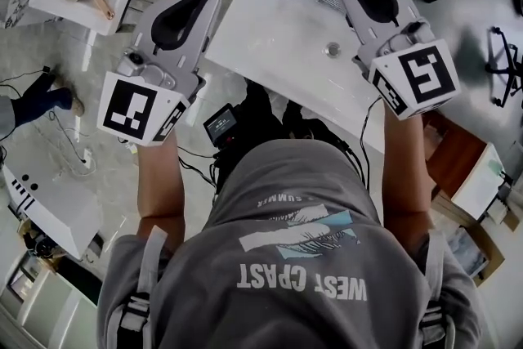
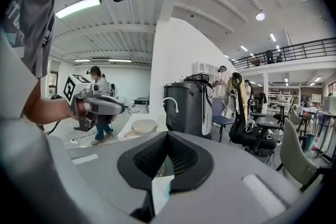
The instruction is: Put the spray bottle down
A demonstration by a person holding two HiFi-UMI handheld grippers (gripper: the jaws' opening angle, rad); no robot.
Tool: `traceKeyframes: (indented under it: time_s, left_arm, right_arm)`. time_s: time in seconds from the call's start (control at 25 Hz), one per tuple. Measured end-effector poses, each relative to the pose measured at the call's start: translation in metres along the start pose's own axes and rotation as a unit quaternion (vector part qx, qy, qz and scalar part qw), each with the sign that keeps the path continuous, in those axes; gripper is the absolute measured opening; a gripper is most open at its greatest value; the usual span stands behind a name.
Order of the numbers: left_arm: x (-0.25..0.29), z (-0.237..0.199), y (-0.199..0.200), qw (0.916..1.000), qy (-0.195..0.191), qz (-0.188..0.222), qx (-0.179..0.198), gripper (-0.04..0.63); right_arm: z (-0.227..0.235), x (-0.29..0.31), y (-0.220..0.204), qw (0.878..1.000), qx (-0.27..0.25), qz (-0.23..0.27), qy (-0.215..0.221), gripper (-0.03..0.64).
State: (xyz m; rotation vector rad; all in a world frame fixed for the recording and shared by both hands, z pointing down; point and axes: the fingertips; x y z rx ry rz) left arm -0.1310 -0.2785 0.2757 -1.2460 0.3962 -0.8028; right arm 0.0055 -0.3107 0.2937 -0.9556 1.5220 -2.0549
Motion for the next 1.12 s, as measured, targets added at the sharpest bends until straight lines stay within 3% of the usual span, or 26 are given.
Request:
traceKeyframes:
  time_s: [0.4,1.12]
  left_arm:
    - [-0.038,0.029,0.041,0.9997,0.015,0.008,0.016,0.003]
    - [-0.060,0.067,0.057,0.9994,0.029,-0.002,0.020,0.003]
  right_arm:
    - [-0.033,-0.061,0.018,1.000,-0.020,-0.012,-0.003,-0.002]
    - [-0.040,-0.110,0.010,1.000,-0.020,-0.016,0.005,-0.002]
Point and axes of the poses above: the fingertips, and each gripper's own axes: x forward along the fingers, z to its right, y out of its top, and after that the axes turned 15 degrees about x, right-handed
